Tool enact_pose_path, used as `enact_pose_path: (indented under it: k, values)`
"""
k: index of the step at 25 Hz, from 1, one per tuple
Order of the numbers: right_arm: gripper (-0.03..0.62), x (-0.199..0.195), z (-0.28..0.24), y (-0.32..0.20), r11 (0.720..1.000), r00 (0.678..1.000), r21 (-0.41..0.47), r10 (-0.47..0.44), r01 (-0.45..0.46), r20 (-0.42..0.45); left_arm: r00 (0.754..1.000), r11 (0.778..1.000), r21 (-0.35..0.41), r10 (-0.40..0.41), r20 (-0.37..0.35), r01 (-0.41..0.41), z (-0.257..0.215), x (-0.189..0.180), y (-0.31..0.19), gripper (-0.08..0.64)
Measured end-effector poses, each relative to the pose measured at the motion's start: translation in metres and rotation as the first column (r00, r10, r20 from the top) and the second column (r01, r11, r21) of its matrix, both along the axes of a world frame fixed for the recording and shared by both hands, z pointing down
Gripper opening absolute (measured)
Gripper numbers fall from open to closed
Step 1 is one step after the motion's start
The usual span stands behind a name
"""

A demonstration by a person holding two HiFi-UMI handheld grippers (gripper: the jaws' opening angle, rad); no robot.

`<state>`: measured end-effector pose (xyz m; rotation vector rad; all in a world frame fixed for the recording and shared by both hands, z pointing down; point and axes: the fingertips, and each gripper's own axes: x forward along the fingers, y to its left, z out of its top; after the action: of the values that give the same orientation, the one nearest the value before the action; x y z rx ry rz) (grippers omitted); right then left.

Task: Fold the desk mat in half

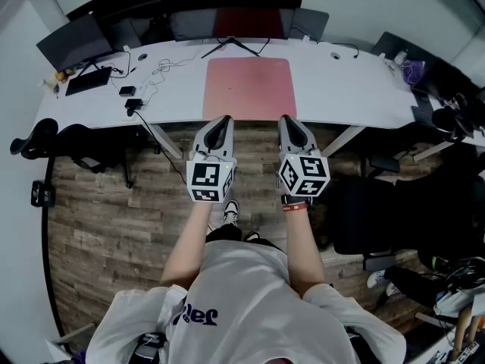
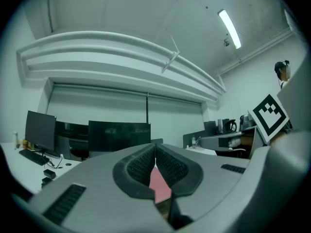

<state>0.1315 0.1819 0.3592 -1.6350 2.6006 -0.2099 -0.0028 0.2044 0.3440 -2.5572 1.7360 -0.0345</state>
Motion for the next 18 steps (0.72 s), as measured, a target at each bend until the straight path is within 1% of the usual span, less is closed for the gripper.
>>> enact_pose_path:
  k: [3, 6, 9, 12, 14, 18]
  values:
    - [0.014, -0.012, 0.004, -0.019, 1.0, 1.0, -0.009, -0.003, 0.003, -0.007, 1.0, 1.0, -0.004, -0.001, -0.008, 0.001, 0.003, -0.013, -0.021, 0.021]
    - [0.014, -0.024, 0.009, -0.038, 1.0, 0.999, -0.022, -0.006, 0.006, -0.031, 1.0, 1.0, -0.019, -0.005, -0.022, 0.005, 0.01, -0.027, -0.042, 0.022]
    - [0.014, -0.03, 0.02, -0.059, 0.999, 0.999, -0.046, 0.006, -0.008, -0.036, 0.999, 0.999, -0.053, -0.003, -0.044, 0.001, 0.025, -0.036, -0.063, 0.021]
    - [0.014, -0.036, 0.034, -0.08, 0.997, 1.0, -0.075, 0.018, -0.019, -0.016, 0.999, 0.996, -0.086, -0.007, -0.047, 0.003, 0.042, -0.042, -0.083, 0.023]
    - [0.014, -0.04, 0.045, -0.096, 0.995, 1.0, -0.094, 0.015, -0.016, -0.001, 0.999, 0.994, -0.106, -0.014, -0.047, 0.009, 0.054, -0.046, -0.098, 0.023]
    - [0.014, -0.055, 0.068, -0.131, 0.99, 1.0, -0.141, 0.009, -0.01, -0.008, 0.997, 0.986, -0.167, -0.021, -0.074, 0.009, 0.08, -0.061, -0.131, 0.025]
